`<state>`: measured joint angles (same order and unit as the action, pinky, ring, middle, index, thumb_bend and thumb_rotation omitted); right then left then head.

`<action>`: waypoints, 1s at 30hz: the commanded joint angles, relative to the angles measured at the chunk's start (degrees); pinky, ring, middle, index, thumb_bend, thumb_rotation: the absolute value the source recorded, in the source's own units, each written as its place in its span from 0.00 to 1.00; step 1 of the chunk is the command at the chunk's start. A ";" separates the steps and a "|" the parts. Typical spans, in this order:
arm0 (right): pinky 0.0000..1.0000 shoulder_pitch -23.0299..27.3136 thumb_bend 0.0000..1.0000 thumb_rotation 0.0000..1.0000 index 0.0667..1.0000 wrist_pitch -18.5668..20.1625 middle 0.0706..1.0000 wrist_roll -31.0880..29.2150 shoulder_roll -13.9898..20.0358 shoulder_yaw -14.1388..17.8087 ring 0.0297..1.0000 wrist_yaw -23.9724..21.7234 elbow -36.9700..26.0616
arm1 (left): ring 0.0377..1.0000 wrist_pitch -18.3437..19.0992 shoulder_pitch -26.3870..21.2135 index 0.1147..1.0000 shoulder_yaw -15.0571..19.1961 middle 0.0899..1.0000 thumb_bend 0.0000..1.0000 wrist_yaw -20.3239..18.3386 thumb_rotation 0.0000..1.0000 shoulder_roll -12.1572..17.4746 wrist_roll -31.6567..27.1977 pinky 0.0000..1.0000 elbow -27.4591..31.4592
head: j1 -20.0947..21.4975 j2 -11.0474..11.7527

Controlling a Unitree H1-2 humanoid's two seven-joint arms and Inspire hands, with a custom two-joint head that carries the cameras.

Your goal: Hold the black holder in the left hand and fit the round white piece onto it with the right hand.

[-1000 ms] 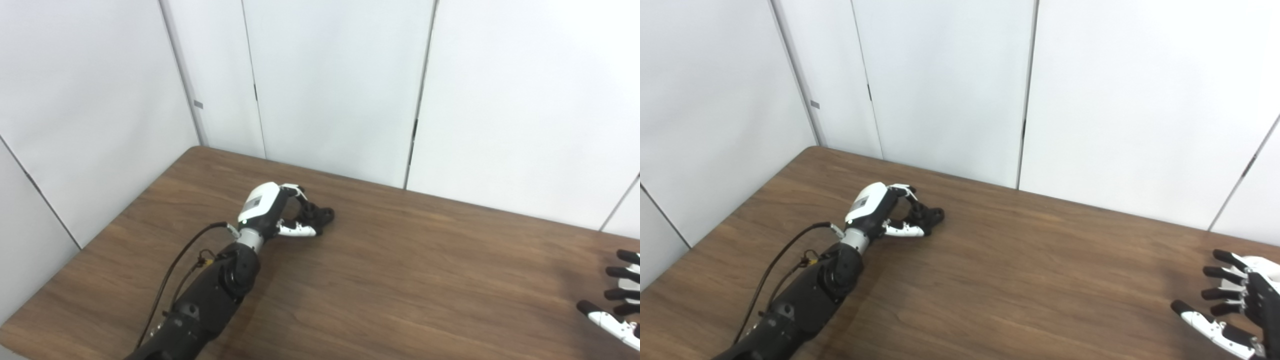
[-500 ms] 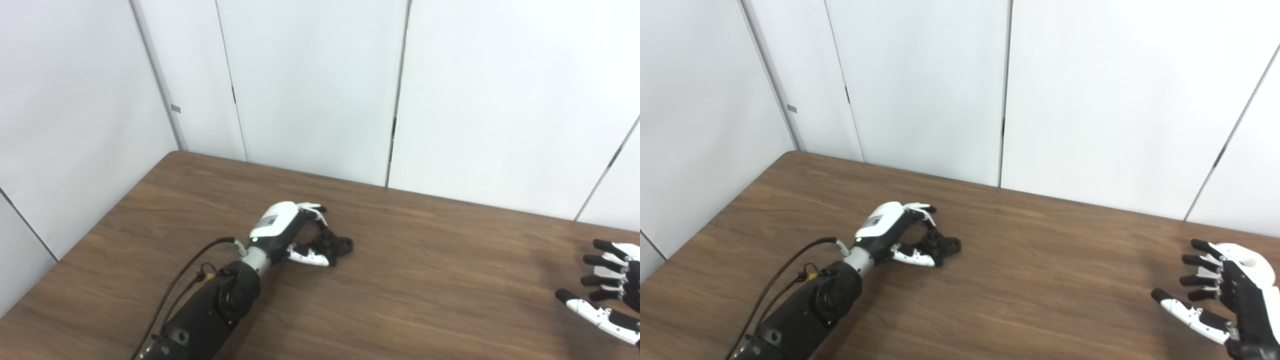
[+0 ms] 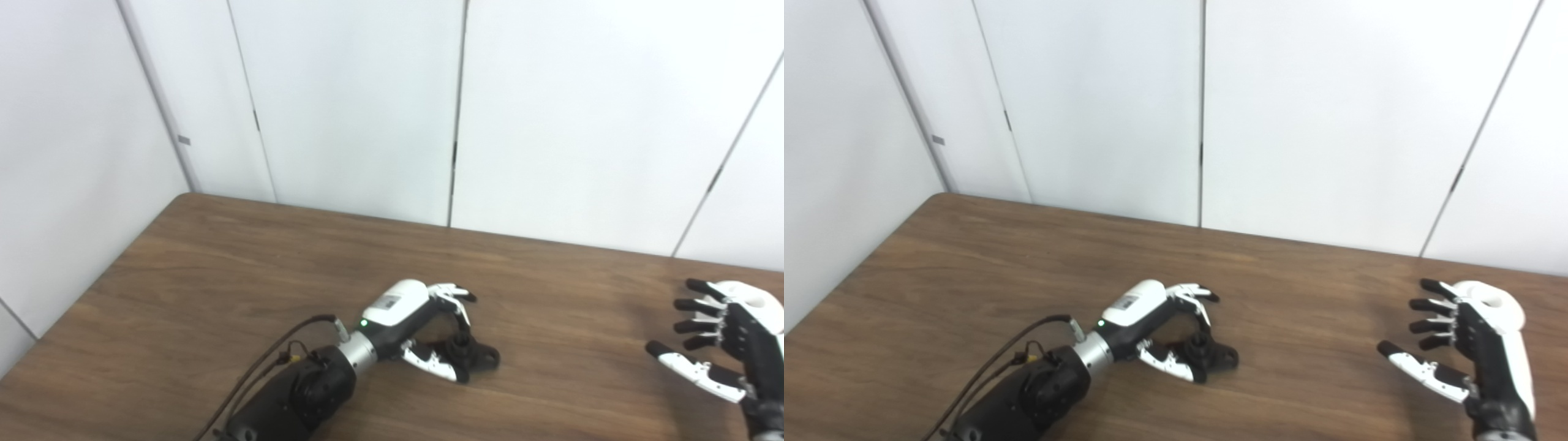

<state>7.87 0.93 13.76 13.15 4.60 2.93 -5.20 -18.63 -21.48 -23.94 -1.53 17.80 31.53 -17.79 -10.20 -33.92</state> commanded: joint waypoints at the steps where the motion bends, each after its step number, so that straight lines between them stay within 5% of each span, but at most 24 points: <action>1: 0.45 2.12 0.57 0.17 0.76 -3.31 0.66 0.30 0.75 0.36 0.55 1.07 -1.14 | 0.90 0.02 -0.75 0.42 -1.69 0.84 0.52 -2.35 0.08 -0.54 1.89 0.79 -1.42 | 0.35 -0.11; 15: 0.47 1.86 0.54 0.15 0.77 -2.31 0.68 3.52 -0.71 -0.79 0.57 2.07 -3.00 | 0.90 -1.57 -4.63 0.41 -8.43 0.83 0.52 2.63 0.08 -6.07 10.13 0.83 -11.49 | 7.57 -1.49; 30: 0.47 2.99 0.55 0.22 0.78 -1.19 0.68 4.60 -1.53 -1.10 0.58 2.08 -3.87 | 0.89 5.01 -6.69 0.42 -13.24 0.84 0.52 6.23 0.08 -2.51 19.79 0.82 -13.55 | 15.69 -3.11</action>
<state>8.35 0.36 17.70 11.45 3.43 4.19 -7.22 -19.60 -29.96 -35.17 8.99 12.84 45.39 -28.12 5.44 -37.00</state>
